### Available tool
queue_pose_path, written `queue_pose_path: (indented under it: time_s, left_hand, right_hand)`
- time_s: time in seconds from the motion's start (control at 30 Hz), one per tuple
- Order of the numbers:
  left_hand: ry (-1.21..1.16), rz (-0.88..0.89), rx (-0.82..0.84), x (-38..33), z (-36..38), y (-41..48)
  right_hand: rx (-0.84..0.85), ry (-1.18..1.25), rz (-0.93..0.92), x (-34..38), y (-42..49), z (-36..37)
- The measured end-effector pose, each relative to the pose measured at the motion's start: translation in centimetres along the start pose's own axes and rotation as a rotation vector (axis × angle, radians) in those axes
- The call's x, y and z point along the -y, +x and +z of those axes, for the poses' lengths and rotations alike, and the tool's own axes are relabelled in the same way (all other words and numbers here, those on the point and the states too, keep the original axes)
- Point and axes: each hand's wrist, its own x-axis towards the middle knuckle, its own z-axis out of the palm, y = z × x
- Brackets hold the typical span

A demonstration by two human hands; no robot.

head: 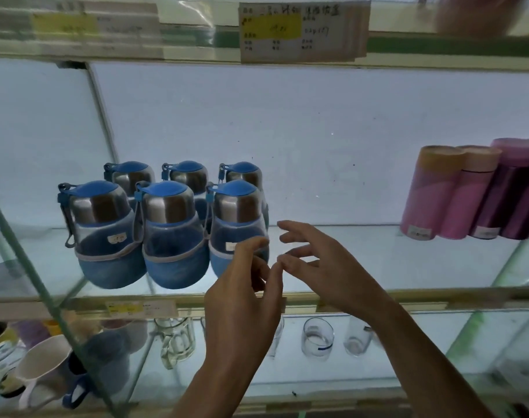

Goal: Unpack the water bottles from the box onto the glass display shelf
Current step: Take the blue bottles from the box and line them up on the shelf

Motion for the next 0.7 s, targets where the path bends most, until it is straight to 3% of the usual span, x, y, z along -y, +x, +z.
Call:
queue_pose_path:
  time_s: [0.23, 0.7]
  left_hand:
    - [-0.064, 0.015, 0.127, -3.4, 3.9, 0.0]
    - [-0.23, 0.21, 0.282, -11.4, 13.1, -3.6]
  right_hand:
    - [-0.093, -0.02, 0.05, -1.9, -3.4, -4.2]
    - [-0.274, 0.052, 0.17, -5.9, -12.5, -14.7]
